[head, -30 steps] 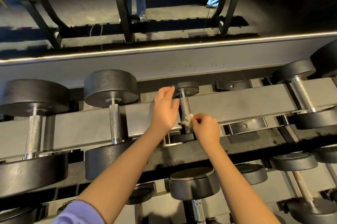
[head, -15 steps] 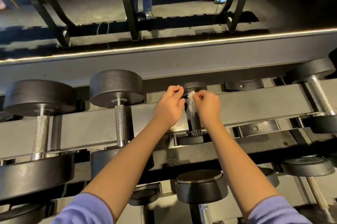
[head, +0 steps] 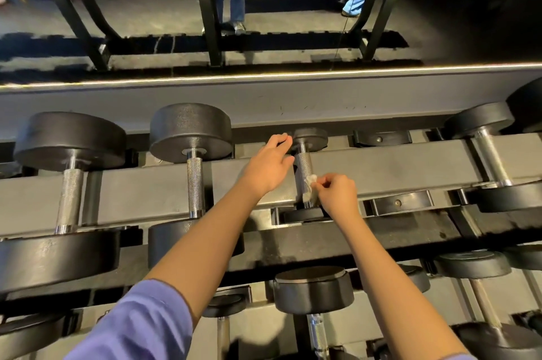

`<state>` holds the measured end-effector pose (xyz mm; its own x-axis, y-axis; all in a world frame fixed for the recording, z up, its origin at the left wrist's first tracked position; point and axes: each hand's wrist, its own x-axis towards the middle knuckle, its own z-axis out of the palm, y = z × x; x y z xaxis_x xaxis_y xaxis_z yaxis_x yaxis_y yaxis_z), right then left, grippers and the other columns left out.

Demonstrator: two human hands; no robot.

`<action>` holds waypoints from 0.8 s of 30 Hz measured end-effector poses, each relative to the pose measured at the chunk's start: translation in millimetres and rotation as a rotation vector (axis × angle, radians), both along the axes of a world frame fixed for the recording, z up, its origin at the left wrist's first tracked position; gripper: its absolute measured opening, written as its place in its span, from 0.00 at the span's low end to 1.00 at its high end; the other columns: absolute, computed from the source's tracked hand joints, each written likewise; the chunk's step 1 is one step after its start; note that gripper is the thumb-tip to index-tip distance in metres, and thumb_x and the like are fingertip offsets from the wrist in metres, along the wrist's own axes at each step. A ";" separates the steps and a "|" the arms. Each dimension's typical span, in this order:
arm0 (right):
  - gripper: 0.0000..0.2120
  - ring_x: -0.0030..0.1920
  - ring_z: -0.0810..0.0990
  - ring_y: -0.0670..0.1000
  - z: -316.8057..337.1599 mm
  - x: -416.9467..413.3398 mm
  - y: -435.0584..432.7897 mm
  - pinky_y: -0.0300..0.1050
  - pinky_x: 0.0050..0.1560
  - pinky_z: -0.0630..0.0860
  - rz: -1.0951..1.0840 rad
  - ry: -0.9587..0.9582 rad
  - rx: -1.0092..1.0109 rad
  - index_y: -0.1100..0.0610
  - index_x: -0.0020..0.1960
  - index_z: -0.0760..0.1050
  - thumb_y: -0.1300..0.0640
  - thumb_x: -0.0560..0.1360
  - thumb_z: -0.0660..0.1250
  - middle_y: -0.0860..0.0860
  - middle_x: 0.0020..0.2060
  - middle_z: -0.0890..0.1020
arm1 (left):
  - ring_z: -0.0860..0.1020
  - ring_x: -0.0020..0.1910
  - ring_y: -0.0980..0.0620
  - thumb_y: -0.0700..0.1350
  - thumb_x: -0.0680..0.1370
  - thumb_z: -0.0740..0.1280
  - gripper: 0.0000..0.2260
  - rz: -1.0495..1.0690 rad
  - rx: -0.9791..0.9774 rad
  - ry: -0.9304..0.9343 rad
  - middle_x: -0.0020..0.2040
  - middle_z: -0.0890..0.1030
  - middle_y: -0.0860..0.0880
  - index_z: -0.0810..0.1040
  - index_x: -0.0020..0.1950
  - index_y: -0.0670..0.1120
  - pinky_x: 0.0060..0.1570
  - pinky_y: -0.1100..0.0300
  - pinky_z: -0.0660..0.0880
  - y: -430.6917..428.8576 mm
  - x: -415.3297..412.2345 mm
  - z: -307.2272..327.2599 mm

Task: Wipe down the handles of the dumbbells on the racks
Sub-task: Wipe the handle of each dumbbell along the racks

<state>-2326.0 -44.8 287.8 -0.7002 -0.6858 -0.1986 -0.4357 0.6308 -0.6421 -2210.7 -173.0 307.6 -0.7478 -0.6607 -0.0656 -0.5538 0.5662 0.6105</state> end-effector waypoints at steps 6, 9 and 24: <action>0.08 0.43 0.79 0.54 6.4 10.3 13.7 0.47 0.44 0.76 0.024 0.004 0.007 0.59 0.51 0.81 0.57 0.77 0.67 0.55 0.42 0.82 | 0.67 0.69 0.48 0.46 0.83 0.56 0.19 0.026 -0.016 0.095 0.71 0.67 0.46 0.66 0.73 0.42 0.67 0.60 0.61 33.6 42.9 -0.6; 0.09 0.43 0.79 0.52 10.9 31.2 19.6 0.43 0.42 0.72 0.018 0.145 -0.186 0.61 0.53 0.81 0.56 0.77 0.66 0.54 0.43 0.83 | 0.72 0.62 0.46 0.48 0.82 0.55 0.19 0.050 -0.054 0.153 0.62 0.75 0.44 0.73 0.67 0.40 0.63 0.57 0.66 56.5 81.0 0.2; 0.03 0.35 0.76 0.49 -45.3 195.8 112.8 0.40 0.40 0.68 0.163 0.058 -0.272 0.59 0.41 0.82 0.62 0.73 0.71 0.48 0.35 0.78 | 0.75 0.50 0.51 0.43 0.77 0.59 0.12 0.146 -0.294 0.149 0.49 0.79 0.47 0.79 0.54 0.43 0.50 0.60 0.70 170.6 270.3 -57.8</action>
<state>-2130.2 68.0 242.5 -0.5815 -0.8123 0.0446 -0.5580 0.3584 -0.7484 -1940.4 -2.4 249.8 -0.6312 -0.7357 0.2455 -0.5593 0.6511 0.5131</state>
